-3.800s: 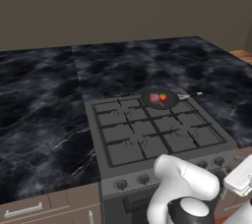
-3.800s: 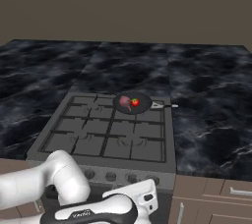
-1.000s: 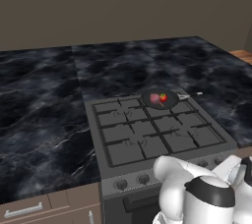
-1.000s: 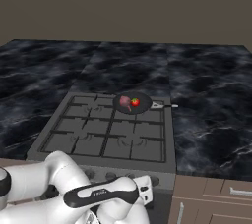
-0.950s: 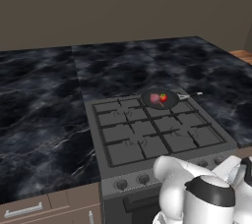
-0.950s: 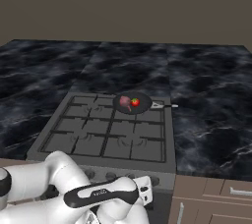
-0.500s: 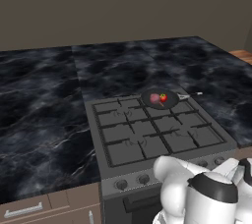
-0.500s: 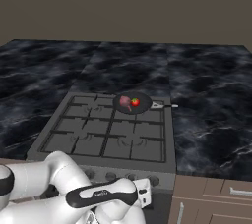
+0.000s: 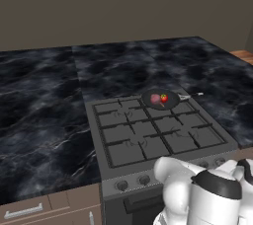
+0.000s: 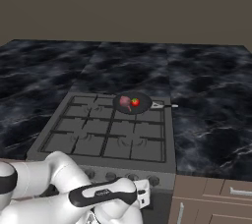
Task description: Place the pan on the rear right burner on the stove. Then place the tomato and the onion in the pan and turn on the rear right burner.
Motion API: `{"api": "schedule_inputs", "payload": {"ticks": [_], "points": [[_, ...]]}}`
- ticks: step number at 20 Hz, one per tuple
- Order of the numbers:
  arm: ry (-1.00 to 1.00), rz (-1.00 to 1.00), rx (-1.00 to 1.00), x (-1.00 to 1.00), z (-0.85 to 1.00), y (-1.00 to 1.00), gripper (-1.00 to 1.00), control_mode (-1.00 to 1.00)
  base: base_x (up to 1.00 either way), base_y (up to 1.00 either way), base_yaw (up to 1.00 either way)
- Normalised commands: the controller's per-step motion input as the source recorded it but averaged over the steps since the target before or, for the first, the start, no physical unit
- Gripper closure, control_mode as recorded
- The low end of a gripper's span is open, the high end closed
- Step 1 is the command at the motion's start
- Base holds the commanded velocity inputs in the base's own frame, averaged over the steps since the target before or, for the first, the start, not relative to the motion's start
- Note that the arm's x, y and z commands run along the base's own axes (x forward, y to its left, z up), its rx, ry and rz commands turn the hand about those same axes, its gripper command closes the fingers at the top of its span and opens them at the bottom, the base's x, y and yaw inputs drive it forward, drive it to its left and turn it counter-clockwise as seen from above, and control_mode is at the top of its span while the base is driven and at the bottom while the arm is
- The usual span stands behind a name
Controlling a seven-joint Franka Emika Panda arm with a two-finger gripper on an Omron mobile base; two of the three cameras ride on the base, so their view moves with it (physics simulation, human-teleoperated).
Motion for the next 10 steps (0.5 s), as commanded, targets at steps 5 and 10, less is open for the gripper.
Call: {"api": "schedule_inputs", "payload": {"ticks": [5, 10], "points": [[0.00, -0.01, 0.00, 0.08, -0.12, 0.00, -1.00, -1.00, 0.00, 0.00, 0.00], [0.00, -0.01, 0.00, 0.08, -0.15, 0.00, -1.00, -1.00, 0.00, 0.00, 0.00]]}}
